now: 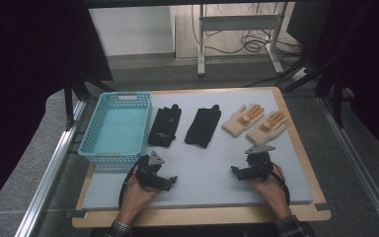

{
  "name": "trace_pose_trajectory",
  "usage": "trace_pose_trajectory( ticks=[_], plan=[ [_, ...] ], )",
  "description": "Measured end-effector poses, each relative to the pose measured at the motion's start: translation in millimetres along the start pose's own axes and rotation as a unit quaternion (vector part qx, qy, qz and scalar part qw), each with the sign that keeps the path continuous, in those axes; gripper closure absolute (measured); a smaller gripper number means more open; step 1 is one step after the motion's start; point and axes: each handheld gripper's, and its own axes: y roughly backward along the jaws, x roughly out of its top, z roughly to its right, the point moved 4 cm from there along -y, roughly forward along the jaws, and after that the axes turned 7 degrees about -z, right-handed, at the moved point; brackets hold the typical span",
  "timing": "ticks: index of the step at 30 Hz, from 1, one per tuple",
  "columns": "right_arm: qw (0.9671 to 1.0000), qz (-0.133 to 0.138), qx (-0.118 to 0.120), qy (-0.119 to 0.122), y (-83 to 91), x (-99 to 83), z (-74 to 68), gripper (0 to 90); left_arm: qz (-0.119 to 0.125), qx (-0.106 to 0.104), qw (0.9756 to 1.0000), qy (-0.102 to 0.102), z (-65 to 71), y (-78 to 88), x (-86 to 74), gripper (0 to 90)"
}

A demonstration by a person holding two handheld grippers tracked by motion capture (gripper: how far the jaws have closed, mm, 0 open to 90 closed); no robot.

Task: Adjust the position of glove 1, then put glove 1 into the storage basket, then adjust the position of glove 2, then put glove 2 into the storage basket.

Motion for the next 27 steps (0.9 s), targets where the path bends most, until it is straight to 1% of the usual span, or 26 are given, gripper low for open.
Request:
trace_pose_trajectory(
  ticks=[8,17,27],
  plan=[
    [0.9999,-0.001,-0.006,-0.01,-0.2,-0.3,-1.6,6.0,0.001,0.0,1.0,0.0,0.1,0.0,-0.2,1.0],
    [0.9999,0.0,-0.006,-0.01,0.0,-0.4,-1.5,6.3,0.001,0.0,1.0,0.001,0.0,0.1,-0.3,1.2],
    [0.9998,0.003,-0.008,-0.018,0.9,-0.4,-1.9,8.0,0.0,0.0,1.0,-0.001,-0.4,0.4,-0.5,1.4]
  ],
)
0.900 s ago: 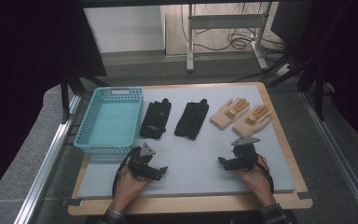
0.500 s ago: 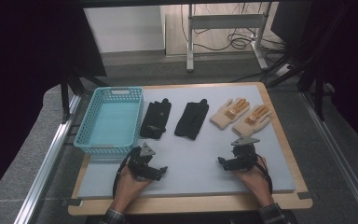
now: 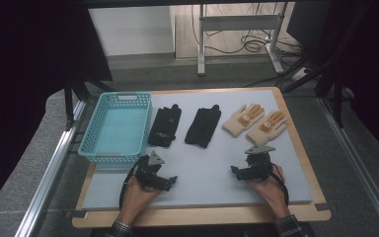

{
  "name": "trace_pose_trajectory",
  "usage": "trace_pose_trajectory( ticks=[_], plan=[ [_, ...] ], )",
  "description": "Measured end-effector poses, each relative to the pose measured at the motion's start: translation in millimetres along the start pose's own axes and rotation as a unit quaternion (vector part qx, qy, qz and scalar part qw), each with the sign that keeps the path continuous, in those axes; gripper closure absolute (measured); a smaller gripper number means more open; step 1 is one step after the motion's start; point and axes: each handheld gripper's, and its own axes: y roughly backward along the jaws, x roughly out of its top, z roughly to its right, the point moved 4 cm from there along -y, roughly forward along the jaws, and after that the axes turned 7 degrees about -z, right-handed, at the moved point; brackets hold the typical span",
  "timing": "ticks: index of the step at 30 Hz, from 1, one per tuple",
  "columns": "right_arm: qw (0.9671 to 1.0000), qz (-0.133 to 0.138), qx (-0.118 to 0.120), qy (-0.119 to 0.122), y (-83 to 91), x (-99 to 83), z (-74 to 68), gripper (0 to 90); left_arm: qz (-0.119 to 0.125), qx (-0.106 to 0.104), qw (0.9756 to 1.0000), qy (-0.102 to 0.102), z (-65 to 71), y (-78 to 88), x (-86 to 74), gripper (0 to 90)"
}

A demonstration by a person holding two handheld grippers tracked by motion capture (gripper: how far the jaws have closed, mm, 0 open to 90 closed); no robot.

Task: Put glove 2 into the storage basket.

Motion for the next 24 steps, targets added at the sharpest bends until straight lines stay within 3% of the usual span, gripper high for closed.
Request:
trace_pose_trajectory(
  ticks=[10,17,24],
  plan=[
    [0.9998,0.008,0.013,-0.01,1.0,1.7,0.3,11.3,0.002,0.0,1.0,0.002,0.2,-0.2,0.1,1.5],
    [0.9998,0.003,0.019,0.004,0.4,11.9,-1.1,14.0,0.002,0.0,1.0,0.002,0.2,-0.2,0.1,1.5],
    [0.9996,0.004,0.027,0.002,-0.7,22.7,0.5,17.0,0.002,0.0,1.0,0.002,0.3,-0.1,0.1,1.6]
  ],
)
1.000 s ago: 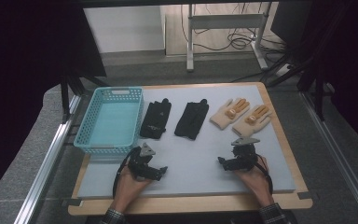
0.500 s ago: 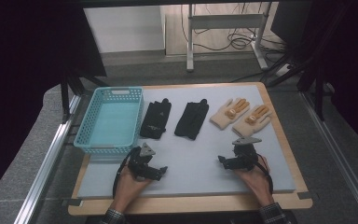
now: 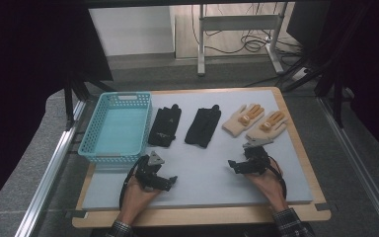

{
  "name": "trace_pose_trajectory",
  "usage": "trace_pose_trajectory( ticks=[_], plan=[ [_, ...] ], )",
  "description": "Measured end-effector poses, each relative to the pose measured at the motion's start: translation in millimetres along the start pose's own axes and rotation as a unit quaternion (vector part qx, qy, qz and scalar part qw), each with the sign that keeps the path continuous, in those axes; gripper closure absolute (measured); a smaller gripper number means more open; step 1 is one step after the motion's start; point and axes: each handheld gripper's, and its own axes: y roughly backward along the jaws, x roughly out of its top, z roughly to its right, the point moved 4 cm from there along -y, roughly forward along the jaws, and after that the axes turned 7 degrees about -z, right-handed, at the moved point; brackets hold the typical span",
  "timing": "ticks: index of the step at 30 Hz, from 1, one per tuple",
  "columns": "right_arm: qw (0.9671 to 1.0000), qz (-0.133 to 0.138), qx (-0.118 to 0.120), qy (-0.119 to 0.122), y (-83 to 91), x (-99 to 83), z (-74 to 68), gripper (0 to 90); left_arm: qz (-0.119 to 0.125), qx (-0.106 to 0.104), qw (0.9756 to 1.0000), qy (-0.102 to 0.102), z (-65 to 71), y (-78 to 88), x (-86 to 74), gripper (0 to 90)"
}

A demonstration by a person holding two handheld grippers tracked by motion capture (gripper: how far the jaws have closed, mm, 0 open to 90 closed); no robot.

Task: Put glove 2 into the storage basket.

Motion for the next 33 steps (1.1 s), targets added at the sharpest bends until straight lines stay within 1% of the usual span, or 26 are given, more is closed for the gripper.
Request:
trace_pose_trajectory(
  ticks=[2,3,4,5,6,8,9,10,13,14,16,17,18,19,20,22,23,24,25,28,29,30,32,33],
  plan=[
    [1.0,0.003,0.0,0.006,-0.6,5.0,0.0,19.1,0.0,0.0,1.0,0.0,0.0,0.0,0.0,1.6],
    [0.9999,0.004,-0.002,0.014,-1.4,10.4,-0.2,21.4,0.001,0.0,1.0,0.001,0.1,-0.1,0.0,1.7],
    [0.9999,0.004,-0.002,0.014,-1.4,10.4,-0.2,21.4,0.001,0.0,1.0,0.001,0.1,-0.1,0.0,1.7],
    [0.9998,0.007,-0.001,0.019,-2.4,15.8,-0.2,22.8,0.001,0.0,1.0,0.001,0.2,-0.1,0.0,1.7],
    [0.9998,0.007,-0.001,0.019,-2.4,15.8,-0.2,22.8,0.001,0.0,1.0,0.001,0.2,-0.1,0.0,1.7],
    [0.9998,0.01,-0.001,0.02,-4.3,21.0,0.6,23.2,0.001,0.0,1.0,0.001,0.2,-0.1,0.0,1.7],
    [0.9998,0.013,0.004,0.016,-6.3,26.2,1.6,23.3,0.001,0.0,1.0,0.001,0.2,-0.1,0.0,1.7],
    [0.9998,0.013,0.004,0.016,-6.3,26.2,1.6,23.3,0.001,0.0,1.0,0.001,0.2,-0.1,0.0,1.7],
    [0.9998,0.013,0.016,0.008,-10.0,34.5,4.7,23.3,0.001,0.0,1.0,0.001,0.2,0.0,0.0,1.7],
    [0.9996,0.014,0.022,0.008,-11.6,37.7,5.5,23.4,0.001,0.0,1.0,0.001,0.2,0.0,0.0,1.8],
    [0.9996,0.009,0.027,0.008,-14.6,44.0,6.6,25.5,0.001,0.0,1.0,0.001,0.2,0.0,0.0,1.8],
    [0.9995,0.006,0.03,0.011,-18.0,50.6,7.4,27.3,0.001,0.0,1.0,0.001,0.2,0.0,0.0,1.8],
    [0.9995,0.006,0.03,0.011,-18.0,50.6,7.4,27.3,0.001,0.0,1.0,0.001,0.2,0.0,0.0,1.8],
    [0.9996,0.003,0.024,0.017,-20.5,57.5,8.6,29.7,0.001,0.0,1.0,0.001,0.2,0.0,0.0,1.8],
    [0.9996,0.003,0.024,0.017,-20.5,57.5,8.6,29.7,0.001,0.0,1.0,0.001,0.2,0.0,0.0,1.8],
    [0.9995,0.005,0.021,0.022,-22.9,64.9,10.0,32.2,0.001,0.0,1.0,0.001,0.3,0.0,0.0,1.8],
    [0.9996,0.006,0.022,0.019,-24.9,72.3,11.6,33.9,0.001,0.0,1.0,0.001,0.2,0.0,-0.1,1.8],
    [0.9996,0.005,0.022,0.018,-26.2,75.9,12.4,34.8,0.001,0.0,1.0,0.001,0.2,0.0,-0.1,1.8],
    [0.9996,0.005,0.022,0.018,-26.2,75.9,12.4,34.8,0.001,0.0,1.0,0.001,0.2,0.0,-0.1,1.8],
    [0.9996,0.013,0.012,0.021,-30.8,87.4,14.0,35.0,0.002,0.0,1.0,0.001,0.3,0.0,0.0,1.8],
    [0.9997,0.014,0.013,0.016,-34.5,94.3,14.9,35.2,0.001,0.0,1.0,0.0,0.1,0.1,-0.1,1.8],
    [0.9997,0.014,0.013,0.016,-34.5,94.3,14.9,35.2,0.001,0.0,1.0,0.0,0.1,0.1,-0.1,1.8],
    [0.9998,0.012,0.014,0.009,-42.0,103.7,15.4,38.2,0.001,0.0,1.0,0.0,0.1,0.1,-0.1,1.8],
    [0.9998,0.012,0.014,0.009,-42.0,103.7,15.4,38.2,0.001,0.0,1.0,0.0,0.1,0.1,-0.1,1.9]
  ],
)
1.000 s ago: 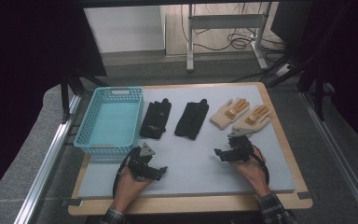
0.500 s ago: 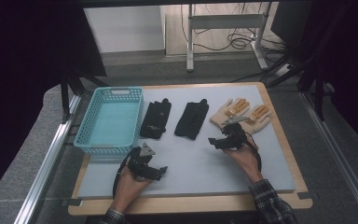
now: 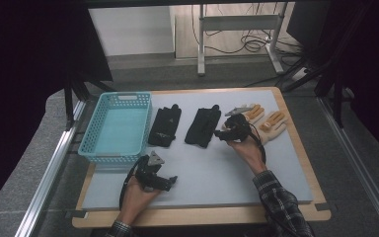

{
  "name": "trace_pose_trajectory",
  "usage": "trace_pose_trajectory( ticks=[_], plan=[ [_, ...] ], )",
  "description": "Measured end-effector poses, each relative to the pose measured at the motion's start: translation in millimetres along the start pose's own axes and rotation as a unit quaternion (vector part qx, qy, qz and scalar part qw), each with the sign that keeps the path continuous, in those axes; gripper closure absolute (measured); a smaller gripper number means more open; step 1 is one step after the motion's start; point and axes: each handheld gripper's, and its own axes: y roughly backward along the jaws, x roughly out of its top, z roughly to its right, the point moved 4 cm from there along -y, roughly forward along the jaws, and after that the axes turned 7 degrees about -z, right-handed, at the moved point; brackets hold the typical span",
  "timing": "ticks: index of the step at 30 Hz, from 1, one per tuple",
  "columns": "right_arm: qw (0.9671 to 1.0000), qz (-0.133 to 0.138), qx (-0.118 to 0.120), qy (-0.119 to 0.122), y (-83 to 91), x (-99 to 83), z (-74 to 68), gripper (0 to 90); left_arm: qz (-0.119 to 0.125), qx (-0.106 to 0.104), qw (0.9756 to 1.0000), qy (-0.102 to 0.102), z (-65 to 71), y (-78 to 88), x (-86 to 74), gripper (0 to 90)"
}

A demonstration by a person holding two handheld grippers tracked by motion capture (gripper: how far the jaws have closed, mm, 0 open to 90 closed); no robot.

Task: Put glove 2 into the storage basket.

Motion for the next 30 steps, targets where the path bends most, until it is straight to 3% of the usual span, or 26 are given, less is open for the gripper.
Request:
trace_pose_trajectory(
  ticks=[3,10,19,24,27,30],
  plan=[
    [1.0,-0.005,0.001,0.006,-11.6,10.6,-0.4,45.4,0.0,0.0,1.0,0.0,0.0,0.0,0.0,1.8],
    [1.0,-0.002,-0.004,0.008,-28.0,24.7,0.9,48.0,-0.001,0.0,1.0,-0.001,-0.2,0.1,-0.1,1.9],
    [0.9999,-0.007,-0.009,-0.005,-58.4,38.3,4.6,33.0,0.0,0.0,1.0,0.0,-0.1,0.0,-0.1,1.9],
    [0.9996,-0.019,-0.021,-0.007,-72.8,42.5,4.2,32.1,0.0,-0.001,1.0,0.0,-0.1,0.0,-0.1,1.8],
    [0.9989,-0.031,-0.035,-0.001,-82.6,42.2,4.7,34.5,0.001,-0.001,1.0,0.0,-0.1,0.0,0.0,1.8],
    [0.9988,-0.03,-0.039,-0.004,-84.3,43.2,4.1,45.5,0.0,0.0,1.0,0.0,-0.1,-0.1,0.0,1.8]
  ],
)
